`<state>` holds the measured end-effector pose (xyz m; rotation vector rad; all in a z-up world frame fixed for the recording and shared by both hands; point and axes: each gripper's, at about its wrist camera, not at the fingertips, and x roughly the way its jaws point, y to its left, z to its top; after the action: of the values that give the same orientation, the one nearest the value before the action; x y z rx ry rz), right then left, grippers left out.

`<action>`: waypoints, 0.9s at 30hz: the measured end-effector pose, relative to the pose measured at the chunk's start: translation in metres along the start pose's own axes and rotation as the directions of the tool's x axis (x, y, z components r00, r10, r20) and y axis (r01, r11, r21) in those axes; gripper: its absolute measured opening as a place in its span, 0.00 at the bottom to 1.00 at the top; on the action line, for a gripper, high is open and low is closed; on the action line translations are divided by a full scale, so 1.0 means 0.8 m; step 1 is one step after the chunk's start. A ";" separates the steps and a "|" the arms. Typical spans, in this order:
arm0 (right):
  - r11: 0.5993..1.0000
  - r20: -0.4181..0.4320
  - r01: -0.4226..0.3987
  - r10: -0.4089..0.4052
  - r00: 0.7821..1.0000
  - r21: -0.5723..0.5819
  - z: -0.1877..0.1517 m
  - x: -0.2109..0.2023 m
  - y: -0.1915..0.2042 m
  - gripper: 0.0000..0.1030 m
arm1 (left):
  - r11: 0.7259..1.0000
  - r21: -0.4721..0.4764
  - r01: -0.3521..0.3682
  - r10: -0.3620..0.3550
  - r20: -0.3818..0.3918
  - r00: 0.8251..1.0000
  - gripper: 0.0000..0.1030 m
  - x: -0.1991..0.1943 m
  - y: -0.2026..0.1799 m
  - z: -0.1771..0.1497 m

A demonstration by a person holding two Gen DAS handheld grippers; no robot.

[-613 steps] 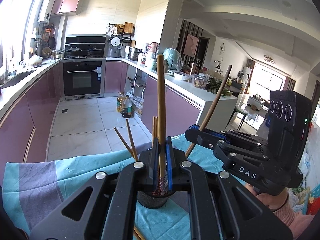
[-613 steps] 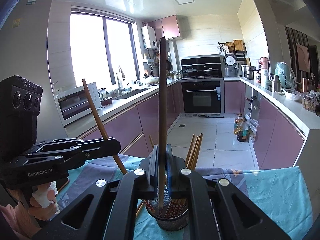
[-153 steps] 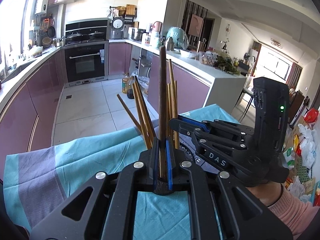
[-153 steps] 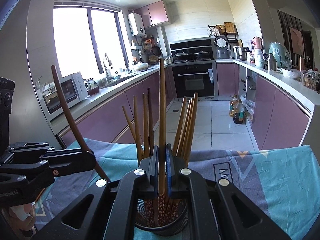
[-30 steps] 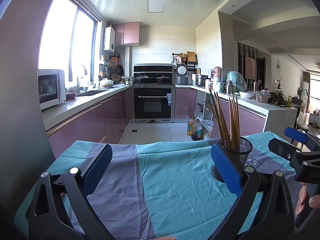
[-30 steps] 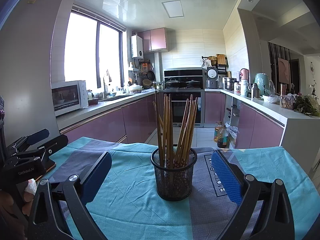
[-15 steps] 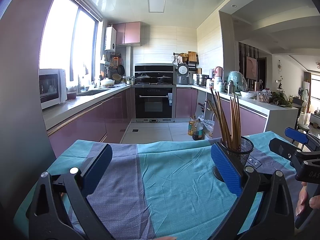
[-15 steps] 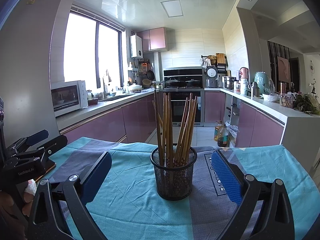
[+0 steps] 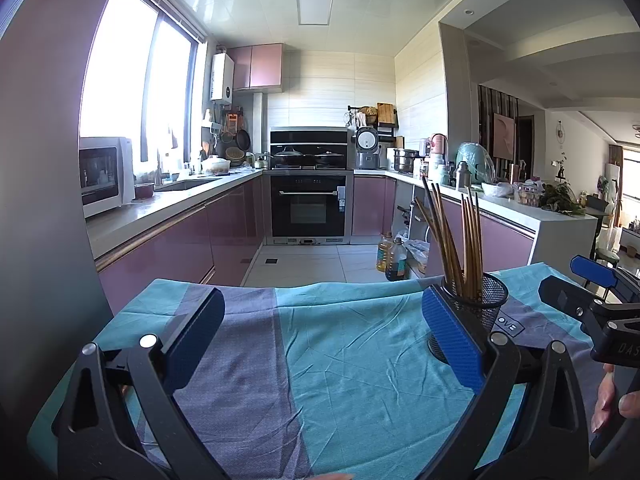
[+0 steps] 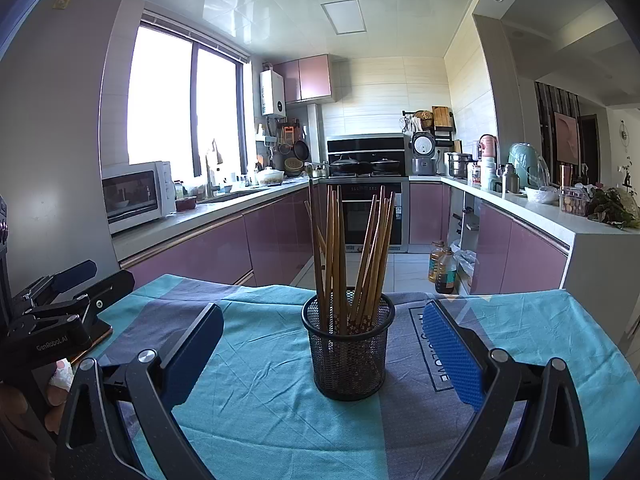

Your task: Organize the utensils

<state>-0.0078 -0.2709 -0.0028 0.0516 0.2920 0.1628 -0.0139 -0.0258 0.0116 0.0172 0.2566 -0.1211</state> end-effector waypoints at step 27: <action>1.000 0.002 0.011 -0.011 1.000 0.012 -0.002 -0.001 0.003 0.94 | 1.000 0.001 -0.003 0.003 0.000 1.000 0.95 0.000 0.000 0.000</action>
<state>-0.0096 -0.2685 -0.0035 0.0619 0.2912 0.1505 -0.0142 -0.0257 0.0113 0.0190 0.2564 -0.1181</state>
